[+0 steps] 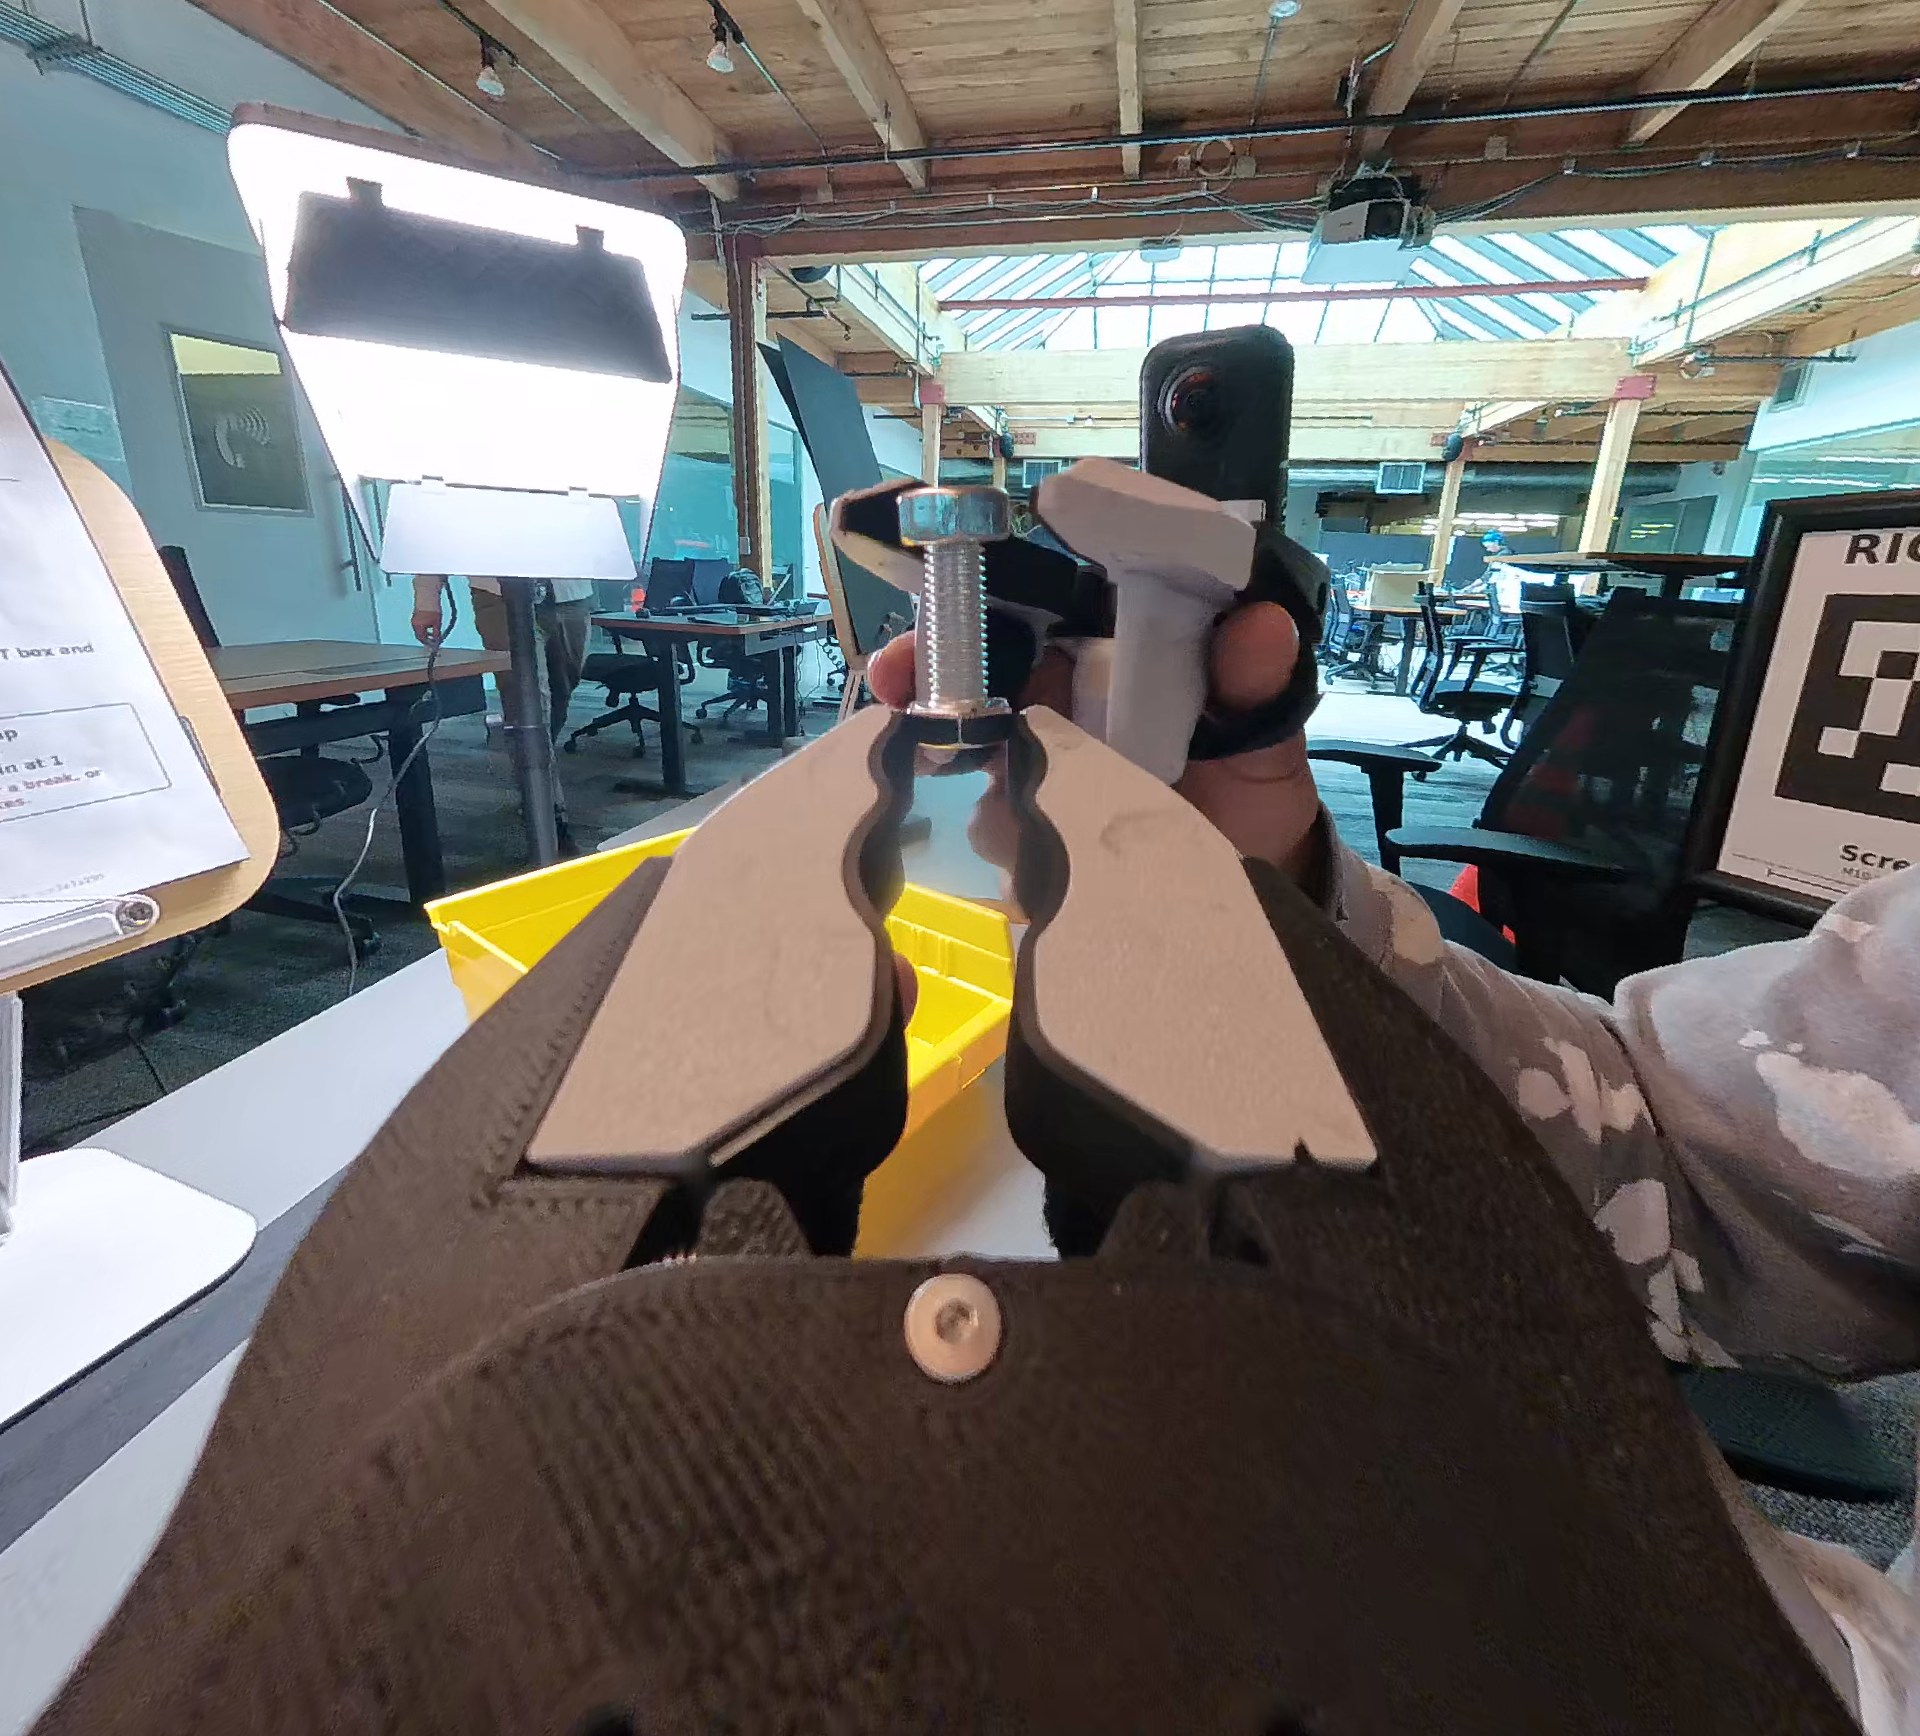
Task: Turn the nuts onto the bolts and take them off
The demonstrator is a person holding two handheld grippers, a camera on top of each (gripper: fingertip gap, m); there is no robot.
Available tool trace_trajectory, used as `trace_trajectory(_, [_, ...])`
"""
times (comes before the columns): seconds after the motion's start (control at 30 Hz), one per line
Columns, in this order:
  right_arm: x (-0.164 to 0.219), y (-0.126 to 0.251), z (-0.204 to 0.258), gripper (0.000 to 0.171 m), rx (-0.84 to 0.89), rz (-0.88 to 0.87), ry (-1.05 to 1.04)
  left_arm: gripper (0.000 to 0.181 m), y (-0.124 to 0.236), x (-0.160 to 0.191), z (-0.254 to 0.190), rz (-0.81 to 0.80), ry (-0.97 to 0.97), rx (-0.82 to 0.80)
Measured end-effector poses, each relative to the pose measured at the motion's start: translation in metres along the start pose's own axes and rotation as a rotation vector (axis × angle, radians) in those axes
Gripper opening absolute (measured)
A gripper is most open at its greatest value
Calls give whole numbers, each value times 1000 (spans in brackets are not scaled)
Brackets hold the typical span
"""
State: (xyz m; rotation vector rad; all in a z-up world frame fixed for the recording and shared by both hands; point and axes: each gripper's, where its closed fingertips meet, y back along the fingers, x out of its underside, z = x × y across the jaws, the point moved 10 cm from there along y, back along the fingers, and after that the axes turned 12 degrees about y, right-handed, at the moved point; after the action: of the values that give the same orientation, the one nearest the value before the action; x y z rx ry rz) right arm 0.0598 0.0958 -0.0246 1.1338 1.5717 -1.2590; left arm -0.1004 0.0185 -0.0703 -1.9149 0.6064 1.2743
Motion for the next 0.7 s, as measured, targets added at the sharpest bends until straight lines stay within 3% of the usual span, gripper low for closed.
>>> trace_trajectory(0.1, [2, -1, 0, 33, 12, 9, 15, 17, 0, 0, 0, 0, -3, -4])
trace_trajectory(0.17, [2, 3, -6, 12, 84, 10, -3, 17, 2, -2, 0, -10, 1, 5])
trace_trajectory(0.2, [2, 6, -9, 10, 113, -2, 6, 17, 2, -3, 0, -10, -9, 2])
trace_trajectory(0.43, [1, -2, 2, 35, -7, 6, 8, 18, 0, 0, 0, 3, -2, -1])
trace_trajectory(0.53, [2, -2, 1, 32, 7, 8, 13, 17, 0, 0, -1, -2, -3, -1])
trace_trajectory(0.6, [2, 3, -7, 13, 83, 8, -7, 17, 2, -2, 0, -17, 4, 9])
trace_trajectory(0.7, [2, 7, -11, 20, 81, -6, -15, 18, 2, -4, -1, -14, -14, 0])
